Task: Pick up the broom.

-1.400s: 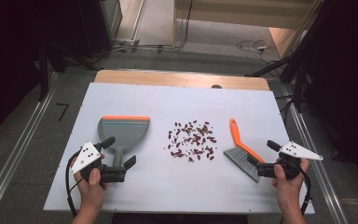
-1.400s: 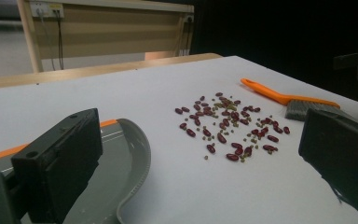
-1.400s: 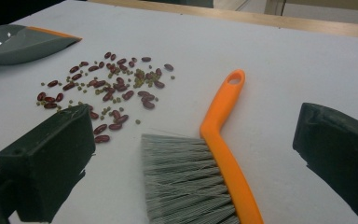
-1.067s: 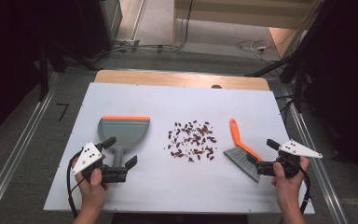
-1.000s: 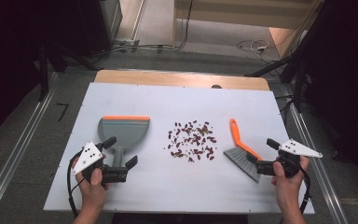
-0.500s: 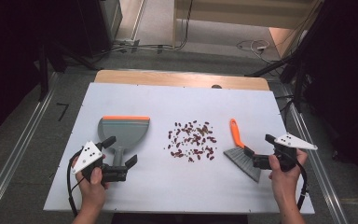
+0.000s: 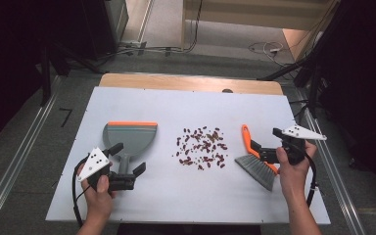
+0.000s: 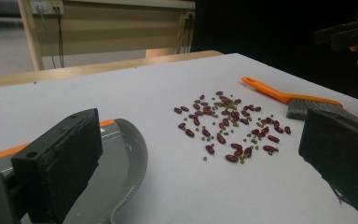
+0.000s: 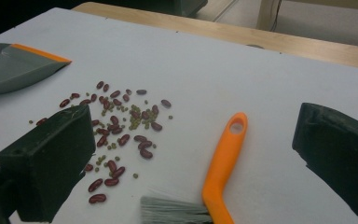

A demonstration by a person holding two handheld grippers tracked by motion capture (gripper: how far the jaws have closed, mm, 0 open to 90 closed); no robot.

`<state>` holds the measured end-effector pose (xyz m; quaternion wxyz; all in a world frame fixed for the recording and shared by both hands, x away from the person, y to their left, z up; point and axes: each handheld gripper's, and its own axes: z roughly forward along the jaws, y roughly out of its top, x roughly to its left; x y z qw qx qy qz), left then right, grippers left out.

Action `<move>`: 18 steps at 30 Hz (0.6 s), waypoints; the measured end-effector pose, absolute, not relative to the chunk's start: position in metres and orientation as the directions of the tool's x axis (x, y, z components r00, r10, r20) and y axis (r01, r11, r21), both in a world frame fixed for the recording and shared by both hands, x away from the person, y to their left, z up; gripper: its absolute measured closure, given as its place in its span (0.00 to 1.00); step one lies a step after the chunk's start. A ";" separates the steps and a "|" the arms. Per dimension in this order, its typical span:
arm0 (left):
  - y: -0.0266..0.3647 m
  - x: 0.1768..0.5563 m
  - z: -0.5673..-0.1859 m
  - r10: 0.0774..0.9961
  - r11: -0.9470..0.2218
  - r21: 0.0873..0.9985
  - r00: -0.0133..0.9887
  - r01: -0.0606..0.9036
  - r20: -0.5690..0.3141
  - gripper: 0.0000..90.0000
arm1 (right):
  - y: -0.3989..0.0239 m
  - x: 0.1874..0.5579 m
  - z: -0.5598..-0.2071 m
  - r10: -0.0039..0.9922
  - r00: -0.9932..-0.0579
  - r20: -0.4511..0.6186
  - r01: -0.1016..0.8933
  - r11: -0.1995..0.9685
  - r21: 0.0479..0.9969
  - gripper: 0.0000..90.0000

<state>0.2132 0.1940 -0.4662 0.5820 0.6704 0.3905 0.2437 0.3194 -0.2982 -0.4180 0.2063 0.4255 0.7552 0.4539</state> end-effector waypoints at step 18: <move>0.190 0.212 -0.465 0.788 -0.019 0.970 0.601 0.244 -0.136 0.00 | -0.281 0.373 -0.427 0.866 -0.485 0.123 0.622 0.243 0.745 0.23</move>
